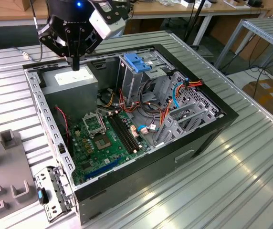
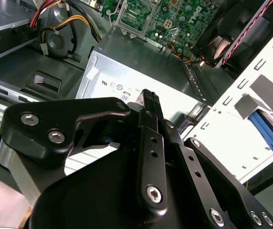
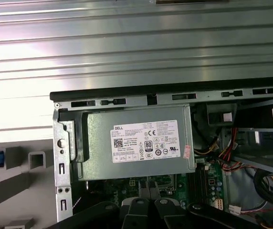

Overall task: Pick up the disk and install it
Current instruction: 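Reach for the disk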

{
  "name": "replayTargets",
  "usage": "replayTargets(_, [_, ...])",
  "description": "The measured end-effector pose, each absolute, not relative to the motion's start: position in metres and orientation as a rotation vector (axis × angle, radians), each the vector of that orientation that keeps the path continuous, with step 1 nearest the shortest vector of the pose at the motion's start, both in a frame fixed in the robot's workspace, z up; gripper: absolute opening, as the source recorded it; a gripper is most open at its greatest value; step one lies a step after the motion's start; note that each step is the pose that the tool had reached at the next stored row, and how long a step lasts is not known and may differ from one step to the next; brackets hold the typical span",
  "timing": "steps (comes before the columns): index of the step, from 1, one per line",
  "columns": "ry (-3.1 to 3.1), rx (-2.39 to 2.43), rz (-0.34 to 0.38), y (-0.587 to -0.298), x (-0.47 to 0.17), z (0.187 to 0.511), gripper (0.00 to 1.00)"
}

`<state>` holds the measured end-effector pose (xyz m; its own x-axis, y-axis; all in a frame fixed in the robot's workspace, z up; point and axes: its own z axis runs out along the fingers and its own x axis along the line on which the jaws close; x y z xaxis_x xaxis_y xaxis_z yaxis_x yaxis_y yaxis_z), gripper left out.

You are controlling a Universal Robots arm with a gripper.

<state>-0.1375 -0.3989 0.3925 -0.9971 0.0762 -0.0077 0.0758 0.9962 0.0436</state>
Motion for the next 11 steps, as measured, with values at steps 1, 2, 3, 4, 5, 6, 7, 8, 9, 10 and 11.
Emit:
replayTargets(1, [3.13,0.119,0.068,-0.3989,-0.1377,0.3924,0.11])
replayTargets(2, [3.131,0.119,0.068,-0.3989,-0.1379,0.3923,0.11])
replayTargets(3, [3.131,0.119,0.068,-0.3989,-0.138,0.3923,0.11])
replayTargets(4, [3.134,0.12,0.068,-0.399,-0.1391,0.3921,0.11])
replayTargets(5, [3.136,0.12,0.067,-0.3989,-0.1405,0.392,0.11])
replayTargets(6, [3.137,0.12,0.068,-0.3989,-0.1406,0.3919,0.11])
replayTargets(7, [3.137,0.12,0.067,-0.3989,-0.1407,0.392,0.11])
replayTargets(8, [3.138,0.12,0.067,-0.399,-0.1409,0.3919,0.11])
replayTargets(9, [3.138,0.12,0.067,-0.3989,-0.1411,0.3919,0.11])
replayTargets(10, [3.138,0.12,0.067,-0.3989,-0.1412,0.3919,0.11])
replayTargets(11, [3.139,0.12,0.067,-0.3989,-0.1415,0.3918,0.11])
